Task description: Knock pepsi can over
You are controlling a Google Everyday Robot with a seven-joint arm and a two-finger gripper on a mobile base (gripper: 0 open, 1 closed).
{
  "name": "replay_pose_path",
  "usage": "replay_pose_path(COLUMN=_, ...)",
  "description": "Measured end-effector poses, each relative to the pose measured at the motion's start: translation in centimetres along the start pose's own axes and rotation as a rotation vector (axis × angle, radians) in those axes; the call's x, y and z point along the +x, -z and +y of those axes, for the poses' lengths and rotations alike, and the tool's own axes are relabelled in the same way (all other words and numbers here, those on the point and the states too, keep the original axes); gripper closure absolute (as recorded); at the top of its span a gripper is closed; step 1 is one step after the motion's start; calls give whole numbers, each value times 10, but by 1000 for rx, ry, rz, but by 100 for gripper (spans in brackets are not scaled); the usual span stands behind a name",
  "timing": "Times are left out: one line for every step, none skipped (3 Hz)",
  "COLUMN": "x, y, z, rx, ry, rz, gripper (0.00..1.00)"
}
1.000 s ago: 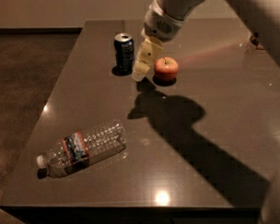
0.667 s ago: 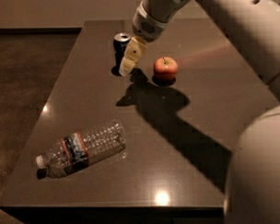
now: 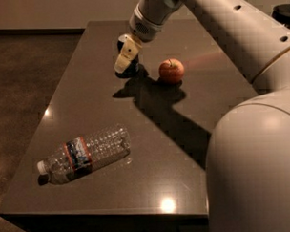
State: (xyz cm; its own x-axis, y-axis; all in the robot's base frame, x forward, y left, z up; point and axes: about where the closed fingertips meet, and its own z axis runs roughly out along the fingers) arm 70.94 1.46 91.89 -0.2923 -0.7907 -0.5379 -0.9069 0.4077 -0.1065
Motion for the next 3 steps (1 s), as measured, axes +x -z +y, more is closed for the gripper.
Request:
replay_pose_path(x=-9, y=-8, z=-9, rx=5, ry=-28, rz=-25, gripper=0)
replay_pose_path(x=-14, y=-13, z=-12, rx=3, ry=-50, rz=-39, gripper=18)
replay_pose_path(x=-15, y=-10, z=-13, rx=-16, ry=-71, rz=-78, gripper=49)
